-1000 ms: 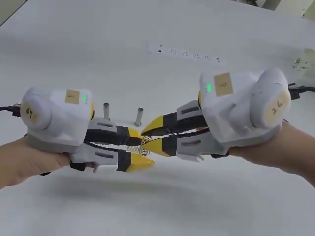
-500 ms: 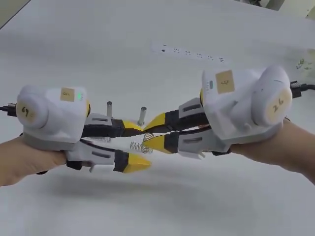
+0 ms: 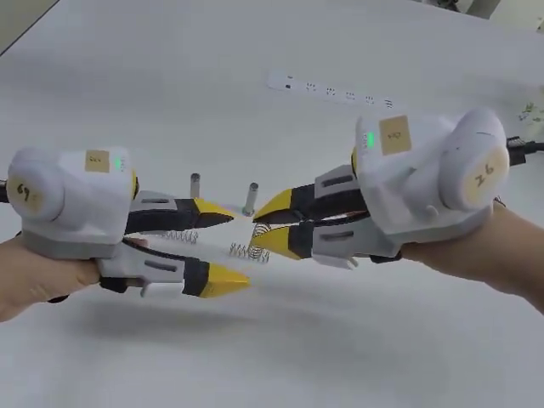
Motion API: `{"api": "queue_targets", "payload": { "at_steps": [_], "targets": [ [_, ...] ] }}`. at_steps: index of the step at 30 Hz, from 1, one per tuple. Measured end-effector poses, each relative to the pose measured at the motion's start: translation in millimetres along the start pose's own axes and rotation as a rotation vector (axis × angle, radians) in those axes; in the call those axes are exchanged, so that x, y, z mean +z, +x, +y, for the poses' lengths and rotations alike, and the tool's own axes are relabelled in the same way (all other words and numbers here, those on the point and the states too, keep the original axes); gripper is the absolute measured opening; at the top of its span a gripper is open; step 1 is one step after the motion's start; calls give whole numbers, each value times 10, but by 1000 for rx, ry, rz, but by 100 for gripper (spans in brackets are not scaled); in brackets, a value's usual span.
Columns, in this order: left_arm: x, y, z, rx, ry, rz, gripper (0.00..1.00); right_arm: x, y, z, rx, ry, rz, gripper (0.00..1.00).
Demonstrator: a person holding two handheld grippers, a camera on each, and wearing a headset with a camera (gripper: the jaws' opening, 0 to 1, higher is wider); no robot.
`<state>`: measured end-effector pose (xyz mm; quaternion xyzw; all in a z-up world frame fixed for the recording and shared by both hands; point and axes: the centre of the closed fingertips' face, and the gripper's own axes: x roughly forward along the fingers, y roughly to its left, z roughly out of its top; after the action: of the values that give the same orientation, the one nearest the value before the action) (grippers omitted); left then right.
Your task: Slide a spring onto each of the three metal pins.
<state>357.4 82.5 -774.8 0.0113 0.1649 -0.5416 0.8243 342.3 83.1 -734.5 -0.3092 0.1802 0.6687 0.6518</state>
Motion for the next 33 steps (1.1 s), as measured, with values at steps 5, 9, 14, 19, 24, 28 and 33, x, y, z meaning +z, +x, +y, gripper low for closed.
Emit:
{"api": "queue_targets", "payload": {
  "at_steps": [5, 9, 14, 19, 24, 28, 33],
  "targets": [
    [-45, -100, 74, 40, -11, 6, 56, -14, -10, -21, -7, 5, 1, 7],
    [-78, -168, 116, 67, -20, 8, 59, -23, -19, -35, -12, 8, 3, 7],
    [-120, -223, 157, 97, -33, 15, 68, -31, -29, -54, -19, 13, 3, 7],
    [-140, -283, 202, 132, -38, 12, 78, -45, -37, -64, -22, 13, 8, 7],
    [-164, -334, 248, 153, -38, 17, 83, -41, -39, -75, -25, 13, 8, 7],
    [-176, -361, 283, 170, -45, 15, 89, -44, -40, -87, -27, 13, 9, 7],
    [-191, -393, 308, 186, -61, 11, 95, -44, -46, -89, -26, 14, 9, 7]
  ]
}}
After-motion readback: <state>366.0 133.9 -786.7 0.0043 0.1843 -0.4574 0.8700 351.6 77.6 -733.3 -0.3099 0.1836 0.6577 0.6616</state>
